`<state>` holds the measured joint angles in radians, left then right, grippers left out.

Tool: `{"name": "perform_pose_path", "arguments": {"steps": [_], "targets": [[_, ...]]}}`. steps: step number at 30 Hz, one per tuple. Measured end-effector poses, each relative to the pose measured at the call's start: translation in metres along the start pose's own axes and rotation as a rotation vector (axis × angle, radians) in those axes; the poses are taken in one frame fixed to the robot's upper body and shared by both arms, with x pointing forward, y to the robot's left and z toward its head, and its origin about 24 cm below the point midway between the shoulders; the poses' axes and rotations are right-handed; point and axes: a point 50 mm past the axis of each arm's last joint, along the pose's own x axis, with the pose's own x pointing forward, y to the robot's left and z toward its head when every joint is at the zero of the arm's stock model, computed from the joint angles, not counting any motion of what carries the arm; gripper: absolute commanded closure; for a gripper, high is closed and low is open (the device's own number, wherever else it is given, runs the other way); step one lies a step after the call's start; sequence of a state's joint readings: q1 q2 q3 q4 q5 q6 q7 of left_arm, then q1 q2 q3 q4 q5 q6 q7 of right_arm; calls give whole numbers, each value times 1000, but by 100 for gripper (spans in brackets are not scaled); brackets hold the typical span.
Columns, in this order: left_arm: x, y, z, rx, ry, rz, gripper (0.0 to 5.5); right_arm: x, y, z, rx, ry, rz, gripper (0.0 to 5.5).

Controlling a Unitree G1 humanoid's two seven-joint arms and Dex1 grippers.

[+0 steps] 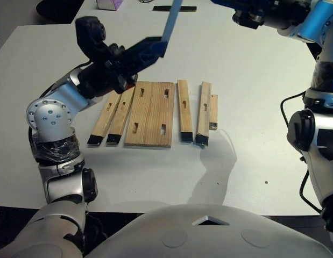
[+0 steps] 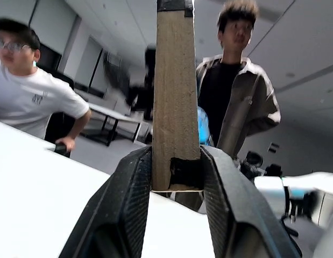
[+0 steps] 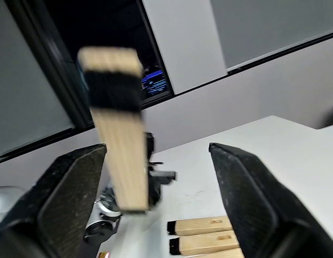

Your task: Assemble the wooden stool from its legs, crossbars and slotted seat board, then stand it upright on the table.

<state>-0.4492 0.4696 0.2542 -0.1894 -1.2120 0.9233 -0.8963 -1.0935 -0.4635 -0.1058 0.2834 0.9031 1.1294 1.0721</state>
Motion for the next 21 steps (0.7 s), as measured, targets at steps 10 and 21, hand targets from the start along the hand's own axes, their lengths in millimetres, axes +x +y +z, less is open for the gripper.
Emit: {"name": "perform_pose_path", "arguments": {"steps": [10,21], "targets": [[-8,4,-3,27,62,13,419,2,4,2,11,35,34,257],[-8,6,-11,21,90,29,419,5,1,-10,25,38,9,419]]}}
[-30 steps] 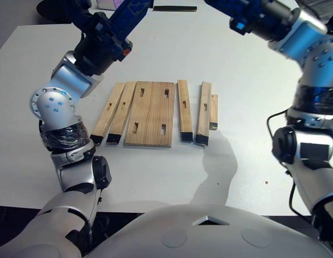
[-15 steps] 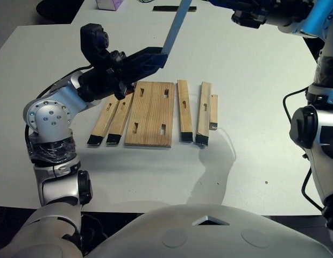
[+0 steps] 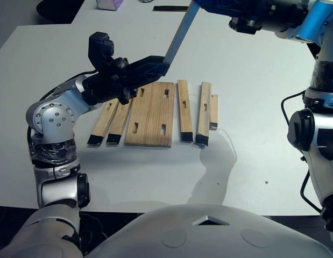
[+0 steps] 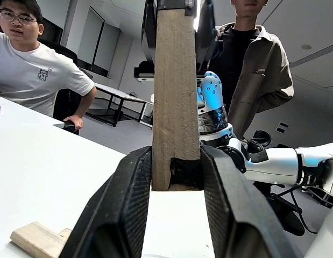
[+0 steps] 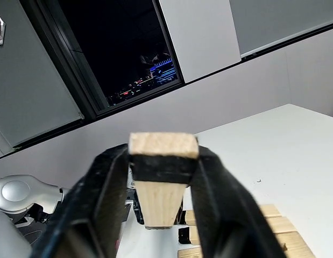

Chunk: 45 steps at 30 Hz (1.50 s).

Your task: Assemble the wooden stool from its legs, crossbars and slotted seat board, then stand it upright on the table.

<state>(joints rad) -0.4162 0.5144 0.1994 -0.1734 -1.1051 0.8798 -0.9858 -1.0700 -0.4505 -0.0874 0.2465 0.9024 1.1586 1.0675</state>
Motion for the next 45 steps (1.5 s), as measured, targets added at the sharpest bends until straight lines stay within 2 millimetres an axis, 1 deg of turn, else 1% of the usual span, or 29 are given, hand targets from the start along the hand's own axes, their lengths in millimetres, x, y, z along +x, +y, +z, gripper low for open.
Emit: {"name": "perform_pose_path", "arguments": {"steps": [3,8,9,11,15,18,19,21,22,24,26,28,30,31,32,33,35,38,41,45], "targets": [[-2,0,-2,-3,0,5,419,2,0,-2,-5,1,-10,419],[-2,2,-4,31,15,15,419,-2,3,-8,-9,-9,-26,419],[-2,2,-4,35,20,14,383,-3,3,-9,-8,-14,-26,419],[-3,3,-8,34,40,22,353,-4,4,-12,-7,-14,-42,419],[-16,11,-24,-18,75,106,292,-6,5,-15,-45,-19,-96,419],[-26,13,-41,-34,114,190,288,-11,6,-11,-121,-55,-134,419],[-30,12,-52,-56,139,217,288,-16,5,-11,-158,-63,-164,419],[-38,12,-59,-55,141,276,288,-27,0,-14,-261,-22,-240,419],[-43,14,-57,-36,119,329,288,-32,-4,-18,-322,22,-278,419],[-58,24,-44,48,-2,525,288,-44,-16,-34,-447,166,-335,419],[-73,35,-33,115,-134,735,288,-53,-27,-53,-495,268,-371,419],[-79,43,-24,176,-250,916,288,-61,-40,-74,-513,354,-395,419],[-76,46,-22,209,-354,1056,288,-68,-51,-94,-520,420,-402,419],[-69,45,-22,212,-407,1093,288,-72,-54,-106,-509,444,-400,419],[-64,44,-21,213,-445,1116,288,-76,-55,-111,-499,453,-391,419],[-57,43,-20,222,-470,1133,288,-78,-55,-115,-493,459,-377,419],[-52,43,-18,256,-466,1160,288,-80,-53,-116,-496,469,-344,419],[-62,43,-10,299,-466,1227,288,-82,-51,-117,-489,487,-308,419],[-70,41,3,341,-519,1257,288,-83,-50,-118,-484,490,-306,419],[-72,43,1,341,-517,1266,288,-85,-51,-125,-463,482,-309,419]]}}
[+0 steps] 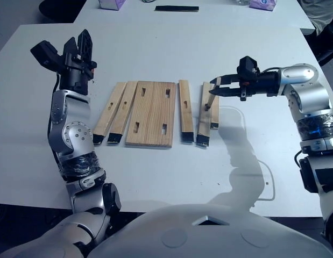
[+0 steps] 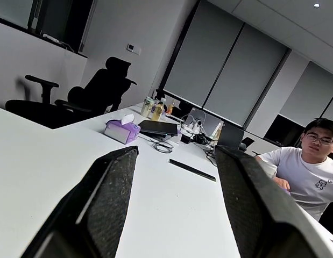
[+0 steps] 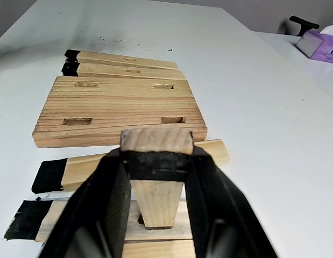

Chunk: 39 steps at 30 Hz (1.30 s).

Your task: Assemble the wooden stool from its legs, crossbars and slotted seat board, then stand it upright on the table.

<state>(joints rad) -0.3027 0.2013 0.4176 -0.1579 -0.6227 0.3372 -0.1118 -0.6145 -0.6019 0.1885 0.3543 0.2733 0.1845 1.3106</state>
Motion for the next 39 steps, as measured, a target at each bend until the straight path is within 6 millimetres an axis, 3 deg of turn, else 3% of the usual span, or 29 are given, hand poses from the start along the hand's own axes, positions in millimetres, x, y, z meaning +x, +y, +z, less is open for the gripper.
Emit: {"name": "perform_pose_path", "arguments": {"steps": [11,39], "targets": [[-2,-9,-17,10,66,-64,288,-3,0,-1,16,-17,-14,419],[-13,-2,-33,-11,115,-33,288,7,-2,-12,46,-5,-9,419]]}}
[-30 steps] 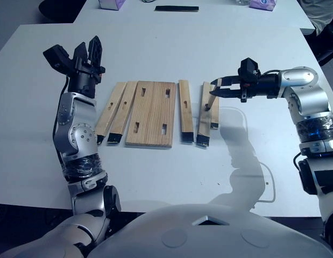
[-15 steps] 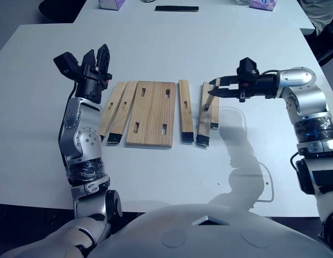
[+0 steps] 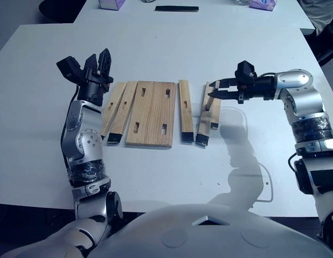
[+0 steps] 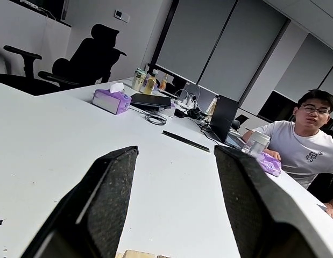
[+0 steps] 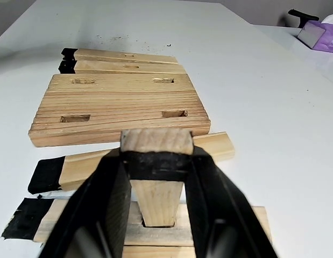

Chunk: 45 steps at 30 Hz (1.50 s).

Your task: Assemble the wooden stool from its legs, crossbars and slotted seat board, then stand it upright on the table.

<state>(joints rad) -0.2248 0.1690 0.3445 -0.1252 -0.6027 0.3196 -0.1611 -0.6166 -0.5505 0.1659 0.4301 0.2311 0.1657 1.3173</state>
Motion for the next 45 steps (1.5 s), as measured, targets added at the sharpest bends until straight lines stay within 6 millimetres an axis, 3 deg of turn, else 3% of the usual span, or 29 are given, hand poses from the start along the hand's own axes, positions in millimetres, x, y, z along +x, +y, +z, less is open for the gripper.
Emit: {"name": "perform_pose_path", "arguments": {"steps": [7,23,25,29,34,39,45], "targets": [[0,-11,-2,-2,11,-74,288,9,-4,-7,63,-22,-2,419],[-1,-10,-6,-4,34,-87,288,6,2,-12,84,-72,-59,419],[-1,-10,-6,-3,33,-85,288,7,2,-11,78,-75,-59,370],[-1,-8,-4,-1,29,-81,288,8,14,-35,147,-35,-39,306],[-1,-6,-5,-5,30,-73,288,8,15,-28,113,-37,-32,231],[-1,-3,-6,-11,32,-63,288,9,19,-30,105,14,-15,231],[2,-3,-6,-17,20,-66,288,-4,20,-28,93,38,-39,231]]}}
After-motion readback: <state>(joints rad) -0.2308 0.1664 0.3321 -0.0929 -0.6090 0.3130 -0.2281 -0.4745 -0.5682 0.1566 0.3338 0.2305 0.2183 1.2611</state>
